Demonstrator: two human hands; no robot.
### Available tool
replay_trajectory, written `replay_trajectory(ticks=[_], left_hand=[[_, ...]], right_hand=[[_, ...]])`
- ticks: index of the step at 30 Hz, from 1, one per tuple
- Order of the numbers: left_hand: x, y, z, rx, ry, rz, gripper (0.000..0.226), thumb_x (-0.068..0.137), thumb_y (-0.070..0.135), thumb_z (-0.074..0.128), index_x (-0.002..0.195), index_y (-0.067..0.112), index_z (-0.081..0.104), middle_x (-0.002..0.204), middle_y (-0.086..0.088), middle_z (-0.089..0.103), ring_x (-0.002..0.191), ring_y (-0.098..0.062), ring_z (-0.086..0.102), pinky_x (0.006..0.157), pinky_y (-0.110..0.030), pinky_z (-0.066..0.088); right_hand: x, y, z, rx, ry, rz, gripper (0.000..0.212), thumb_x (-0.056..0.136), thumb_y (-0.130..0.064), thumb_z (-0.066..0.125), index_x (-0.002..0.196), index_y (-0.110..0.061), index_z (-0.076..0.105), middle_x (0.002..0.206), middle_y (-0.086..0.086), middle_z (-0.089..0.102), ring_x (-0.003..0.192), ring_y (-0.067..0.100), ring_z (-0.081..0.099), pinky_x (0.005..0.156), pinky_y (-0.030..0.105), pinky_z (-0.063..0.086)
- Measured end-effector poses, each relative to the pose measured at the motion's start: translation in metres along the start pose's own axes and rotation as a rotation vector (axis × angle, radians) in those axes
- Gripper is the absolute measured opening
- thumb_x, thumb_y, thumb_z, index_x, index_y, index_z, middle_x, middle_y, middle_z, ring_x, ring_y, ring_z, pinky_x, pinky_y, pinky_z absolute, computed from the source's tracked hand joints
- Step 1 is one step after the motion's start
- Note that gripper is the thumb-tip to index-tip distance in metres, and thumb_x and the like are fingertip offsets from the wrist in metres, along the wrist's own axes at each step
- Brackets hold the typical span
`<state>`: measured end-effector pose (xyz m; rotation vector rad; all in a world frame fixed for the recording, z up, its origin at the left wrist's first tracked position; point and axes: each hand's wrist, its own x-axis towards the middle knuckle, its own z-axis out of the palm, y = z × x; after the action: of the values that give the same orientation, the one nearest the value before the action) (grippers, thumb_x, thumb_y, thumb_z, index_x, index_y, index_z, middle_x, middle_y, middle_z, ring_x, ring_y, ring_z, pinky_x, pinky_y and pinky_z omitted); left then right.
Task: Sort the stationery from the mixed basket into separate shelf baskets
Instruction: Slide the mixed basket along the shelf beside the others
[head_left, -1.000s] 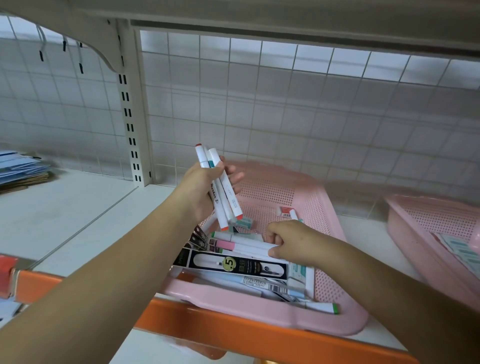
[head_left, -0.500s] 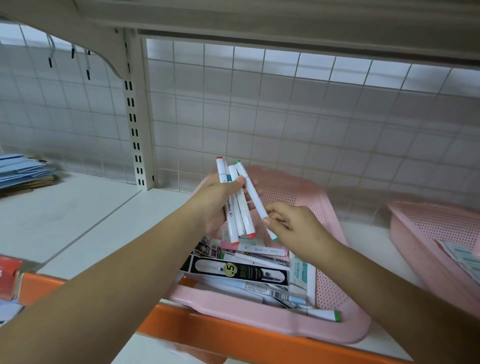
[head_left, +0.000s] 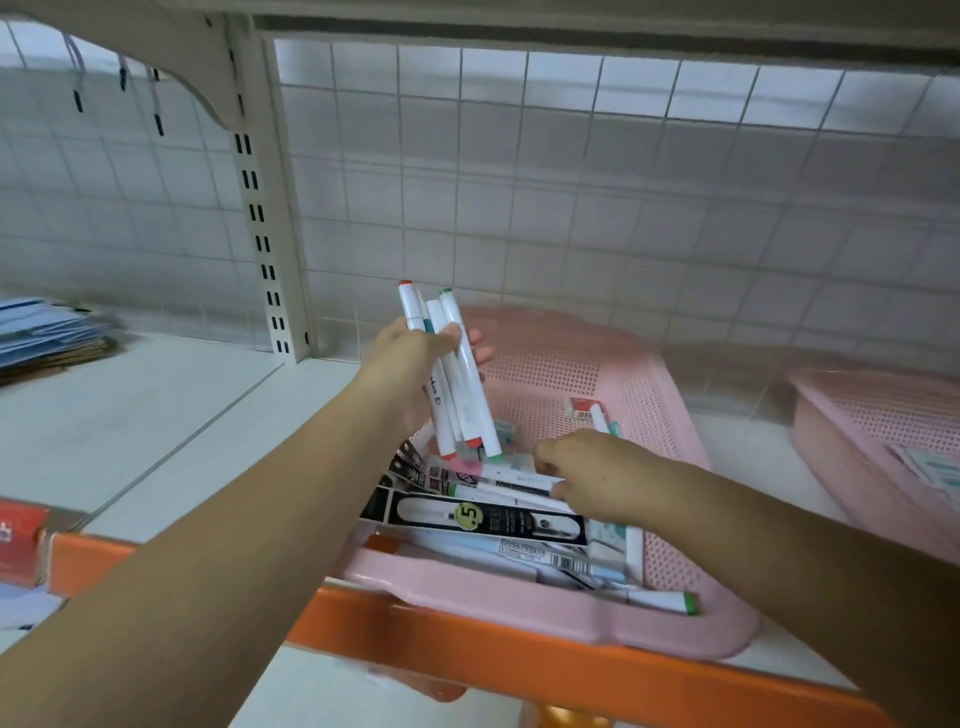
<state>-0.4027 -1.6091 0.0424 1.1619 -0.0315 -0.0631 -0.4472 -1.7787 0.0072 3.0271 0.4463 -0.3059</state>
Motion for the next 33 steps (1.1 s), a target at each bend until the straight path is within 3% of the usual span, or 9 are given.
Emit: replay_trajectory(ticks=[3, 7, 12, 16, 19, 22, 26, 30, 33], left_hand=[[-0.003, 0.001, 0.003, 0.029, 0.006, 0.034, 0.023, 0.093, -0.001, 0.047, 0.114, 0.007, 0.051, 0.084, -0.004, 0.069, 0.072, -0.015, 0.07, 0.066, -0.033, 0.056], [-0.002, 0.001, -0.001, 0.077, 0.178, 0.179, 0.013, 0.094, 0.002, 0.048, 0.103, 0.01, 0.053, 0.084, -0.003, 0.067, 0.077, -0.014, 0.066, 0.079, -0.036, 0.052], [-0.005, -0.005, 0.006, 0.238, 0.041, 0.041, 0.008, 0.092, 0.007, 0.054, 0.099, 0.01, 0.057, 0.09, -0.009, 0.065, 0.09, -0.027, 0.063, 0.086, -0.043, 0.049], [-0.008, -0.009, 0.012, 0.249, -0.057, -0.014, 0.01, 0.091, 0.006, 0.056, 0.082, 0.011, 0.055, 0.077, -0.007, 0.057, 0.073, -0.022, 0.057, 0.078, -0.038, 0.049], [-0.006, -0.01, 0.014, 0.148, -0.067, -0.024, 0.011, 0.091, 0.002, 0.054, 0.082, 0.009, 0.057, 0.08, -0.011, 0.061, 0.075, -0.026, 0.061, 0.081, -0.041, 0.051], [-0.002, -0.014, 0.014, 0.109, -0.066, -0.019, 0.012, 0.091, 0.0, 0.052, 0.084, 0.008, 0.057, 0.075, -0.011, 0.068, 0.075, -0.026, 0.066, 0.077, -0.04, 0.053], [0.001, -0.02, 0.015, 0.153, -0.075, -0.01, 0.008, 0.088, 0.0, 0.056, 0.086, 0.007, 0.058, 0.091, -0.02, 0.067, 0.089, -0.036, 0.066, 0.083, -0.05, 0.053], [-0.001, -0.023, 0.019, 0.193, -0.129, -0.021, 0.012, 0.083, -0.001, 0.063, 0.094, 0.002, 0.06, 0.077, -0.009, 0.066, 0.067, -0.021, 0.067, 0.061, -0.035, 0.055], [0.0, -0.024, 0.019, 0.18, -0.113, -0.031, 0.021, 0.081, -0.001, 0.064, 0.102, -0.001, 0.06, 0.08, -0.01, 0.067, 0.065, -0.02, 0.067, 0.058, -0.033, 0.055]], right_hand=[[-0.002, 0.001, -0.001, 0.031, 0.058, 0.033, 0.015, 0.092, -0.009, 0.047, 0.105, -0.011, 0.053, 0.1, 0.003, 0.056, 0.086, 0.019, 0.053, 0.065, 0.03, 0.039], [-0.003, 0.004, -0.009, 0.227, 0.284, 0.156, 0.009, 0.094, -0.008, 0.045, 0.097, -0.016, 0.044, 0.078, -0.003, 0.044, 0.062, 0.011, 0.044, 0.049, 0.024, 0.033], [-0.009, -0.002, -0.017, 0.591, 0.507, 0.057, 0.008, 0.095, -0.015, 0.049, 0.102, -0.014, 0.053, 0.079, -0.005, 0.049, 0.073, 0.018, 0.052, 0.068, 0.033, 0.048], [-0.015, -0.004, -0.018, 0.757, 0.45, -0.006, 0.021, 0.09, -0.019, 0.059, 0.111, -0.017, 0.059, 0.08, -0.002, 0.061, 0.075, 0.016, 0.064, 0.077, 0.034, 0.055], [-0.015, -0.006, -0.019, 0.735, 0.441, -0.045, 0.025, 0.09, -0.022, 0.06, 0.114, -0.018, 0.057, 0.08, -0.001, 0.066, 0.069, 0.006, 0.064, 0.076, 0.029, 0.055], [-0.015, -0.007, -0.019, 0.727, 0.432, -0.064, 0.023, 0.09, -0.023, 0.06, 0.112, -0.019, 0.056, 0.079, 0.001, 0.067, 0.07, 0.011, 0.066, 0.077, 0.036, 0.056], [-0.014, -0.006, -0.018, 0.868, 0.37, -0.052, 0.019, 0.09, -0.018, 0.06, 0.107, -0.015, 0.054, 0.074, 0.003, 0.066, 0.053, 0.004, 0.063, 0.061, 0.03, 0.057], [-0.012, -0.005, -0.018, 1.019, 0.331, -0.025, 0.018, 0.09, -0.011, 0.059, 0.105, -0.007, 0.051, 0.072, 0.009, 0.063, 0.046, 0.005, 0.06, 0.05, 0.021, 0.052], [-0.011, -0.005, -0.018, 1.004, 0.331, -0.027, 0.015, 0.09, -0.012, 0.059, 0.102, -0.009, 0.051, 0.071, 0.005, 0.062, 0.046, 0.005, 0.06, 0.051, 0.021, 0.052]])
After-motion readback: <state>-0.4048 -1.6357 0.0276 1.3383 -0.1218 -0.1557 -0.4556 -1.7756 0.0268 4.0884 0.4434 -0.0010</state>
